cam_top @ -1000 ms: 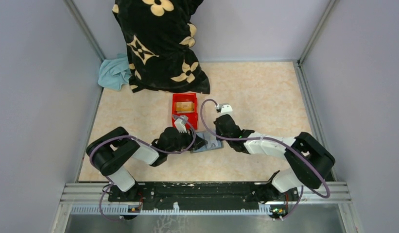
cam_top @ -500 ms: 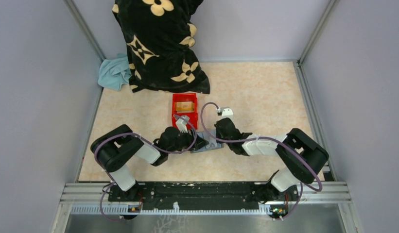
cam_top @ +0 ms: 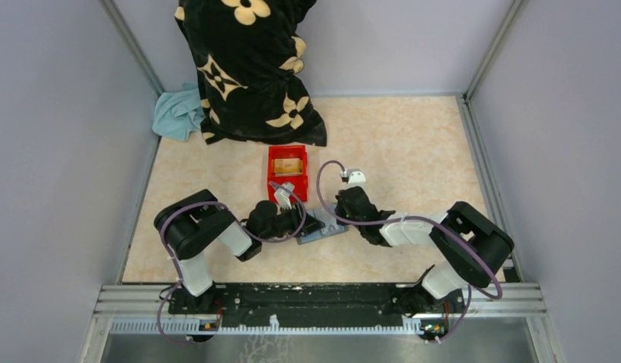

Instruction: Take the credit cards out of the card holder

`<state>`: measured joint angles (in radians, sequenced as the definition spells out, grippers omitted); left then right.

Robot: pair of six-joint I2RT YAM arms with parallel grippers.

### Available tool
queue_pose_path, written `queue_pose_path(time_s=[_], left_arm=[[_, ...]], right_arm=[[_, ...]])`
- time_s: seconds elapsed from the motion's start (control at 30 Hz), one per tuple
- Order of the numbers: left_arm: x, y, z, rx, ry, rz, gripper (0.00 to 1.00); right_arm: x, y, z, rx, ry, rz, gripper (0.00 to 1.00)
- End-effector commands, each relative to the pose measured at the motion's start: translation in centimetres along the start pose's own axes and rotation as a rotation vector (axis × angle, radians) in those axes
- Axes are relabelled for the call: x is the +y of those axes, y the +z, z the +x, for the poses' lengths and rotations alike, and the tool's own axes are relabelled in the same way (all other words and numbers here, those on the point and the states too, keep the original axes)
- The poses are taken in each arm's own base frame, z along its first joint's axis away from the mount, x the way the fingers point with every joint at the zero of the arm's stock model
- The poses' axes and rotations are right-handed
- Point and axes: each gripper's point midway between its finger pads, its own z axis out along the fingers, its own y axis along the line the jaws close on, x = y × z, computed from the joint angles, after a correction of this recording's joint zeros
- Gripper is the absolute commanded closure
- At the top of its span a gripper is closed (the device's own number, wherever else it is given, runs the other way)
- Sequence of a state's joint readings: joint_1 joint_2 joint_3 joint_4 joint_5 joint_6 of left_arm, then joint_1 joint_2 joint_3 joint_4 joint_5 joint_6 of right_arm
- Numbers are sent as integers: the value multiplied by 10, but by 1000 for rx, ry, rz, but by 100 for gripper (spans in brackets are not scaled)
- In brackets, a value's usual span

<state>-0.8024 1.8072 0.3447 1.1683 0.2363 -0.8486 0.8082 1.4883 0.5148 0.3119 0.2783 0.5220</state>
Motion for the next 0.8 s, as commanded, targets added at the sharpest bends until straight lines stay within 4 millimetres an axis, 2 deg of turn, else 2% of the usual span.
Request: queue_pose_path(time_s=[0.0,0.43,0.67,0.77], left_arm=[[-11,-2,-9,-51,-13,56,56],[-30,-4,-27,-108,-5,111,60],[-38,10,-32,-78,5,120,61],[-34,15,-32,-70,4,104,62]], right_arm=[[-1,-11,38,129,-2,-38,100],[0,-17,59,176,33,-56,100],[-1,-20,64,197,44,-46,100],[2,-21,64,196,56,-61,100]])
